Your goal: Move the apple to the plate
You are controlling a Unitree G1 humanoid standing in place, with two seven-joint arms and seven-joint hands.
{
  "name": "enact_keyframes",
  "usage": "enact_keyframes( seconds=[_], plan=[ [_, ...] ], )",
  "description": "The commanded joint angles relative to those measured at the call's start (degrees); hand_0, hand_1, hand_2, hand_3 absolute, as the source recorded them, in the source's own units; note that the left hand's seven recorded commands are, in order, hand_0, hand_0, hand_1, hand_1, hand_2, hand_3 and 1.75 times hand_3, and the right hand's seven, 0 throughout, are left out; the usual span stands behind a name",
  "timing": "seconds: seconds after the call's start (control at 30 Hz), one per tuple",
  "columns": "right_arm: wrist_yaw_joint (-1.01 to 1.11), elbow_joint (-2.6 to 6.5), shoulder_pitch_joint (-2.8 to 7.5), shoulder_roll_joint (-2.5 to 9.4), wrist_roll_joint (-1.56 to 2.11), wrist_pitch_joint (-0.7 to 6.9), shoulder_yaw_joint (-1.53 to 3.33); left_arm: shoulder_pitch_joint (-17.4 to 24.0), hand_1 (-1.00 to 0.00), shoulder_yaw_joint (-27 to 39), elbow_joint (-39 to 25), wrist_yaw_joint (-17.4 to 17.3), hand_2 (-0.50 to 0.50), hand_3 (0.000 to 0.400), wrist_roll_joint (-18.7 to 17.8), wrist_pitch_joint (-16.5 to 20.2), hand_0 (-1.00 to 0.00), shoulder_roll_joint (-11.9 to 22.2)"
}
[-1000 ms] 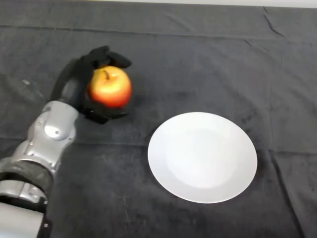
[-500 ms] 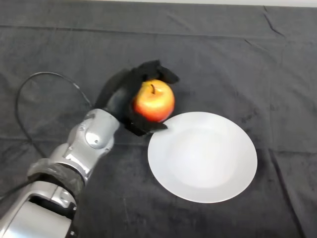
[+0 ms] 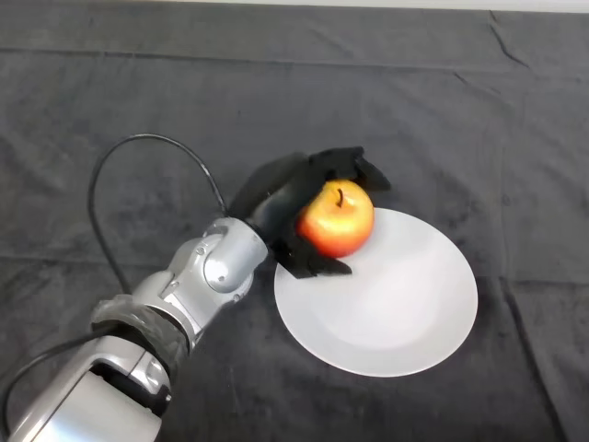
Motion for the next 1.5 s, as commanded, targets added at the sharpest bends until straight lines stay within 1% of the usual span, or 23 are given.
enact_keyframes(
  seconds=[0.03, 0.4, 0.43, 0.47, 0.5, 0.53, 0.57, 0.6, 0.63, 0.67, 1.2, 1.37, 1.5],
  plan=[
    [0.68, 2.14, 3.97, 2.26, -1.0, 0.36, 1.39, -2.87, -1.0, -1.84, 1.91, -0.2, 0.0, 0.4, 1.18, -1.12, -1.0, -0.66],
    [0.65, 2.29, 3.9, 2.26, -1.03, 0.27, 1.42, -2.45, -1.0, -7.11, 2.15, -2.8, 0.0, 0.4, -0.52, 0.54, -1.0, -0.72],
    [0.65, 2.3, 3.89, 2.26, -1.03, 0.27, 1.42, -2.46, -1.0, -7.49, 2.11, -3.04, 0.03, 0.4, -0.73, 0.7, -0.94, -0.68],
    [0.64, 2.31, 3.89, 2.26, -1.03, 0.26, 1.42, -2.47, -1.0, -7.8, 2.07, -3.25, 0.05, 0.4, -0.92, 0.83, -0.91, -0.64],
    [0.64, 2.32, 3.89, 2.26, -1.03, 0.25, 1.42, -2.47, -1.0, -8.13, 2.02, -3.47, 0.08, 0.4, -1.12, 0.97, -0.85, -0.58],
    [0.64, 2.33, 3.88, 2.26, -1.03, 0.25, 1.42, -2.48, -0.94, -8.45, 1.97, -3.68, 0.07, 0.376, -1.32, 1.1, -0.8, -0.52],
    [0.64, 2.34, 3.88, 2.26, -1.03, 0.24, 1.42, -2.5, -0.77, -8.71, 1.92, -3.84, 0.01, 0.309, -1.5, 1.22, -0.76, -0.48],
    [0.63, 2.35, 3.87, 2.26, -1.03, 0.24, 1.43, -2.53, -0.15, -9.0, 1.87, -4.02, -0.2, 0.224, -1.69, 1.36, -0.56, -0.42],
    [0.63, 2.35, 3.87, 2.27, -1.04, 0.23, 1.43, -2.56, 0.0, -9.26, 1.81, -4.18, -0.2, 0.158, -1.88, 1.49, -0.4, -0.35],
    [0.63, 2.36, 3.87, 2.27, -1.04, 0.23, 1.43, -2.59, 0.0, -9.47, 1.75, -4.3, 0.0, 0.0, -2.02, 1.6, 0.0, -0.28],
    [0.61, 2.44, 3.84, 2.27, -1.04, 0.17, 1.45, -2.7, 0.0, -11.01, 1.02, -4.23, 0.0, 0.0, -3.85, 2.59, 0.0, 1.47],
    [0.61, 2.45, 3.83, 2.27, -1.04, 0.16, 1.45, -3.2, 0.0, -10.07, 1.08, -4.36, 0.0, 0.0, -4.61, 2.24, 0.0, 2.72],
    [0.6, 2.46, 3.83, 2.27, -1.04, 0.15, 1.45, -3.55, 0.0, -8.39, 1.2, -4.56, 0.0, 0.0, -5.6, 1.28, 0.0, 4.47]
  ],
)
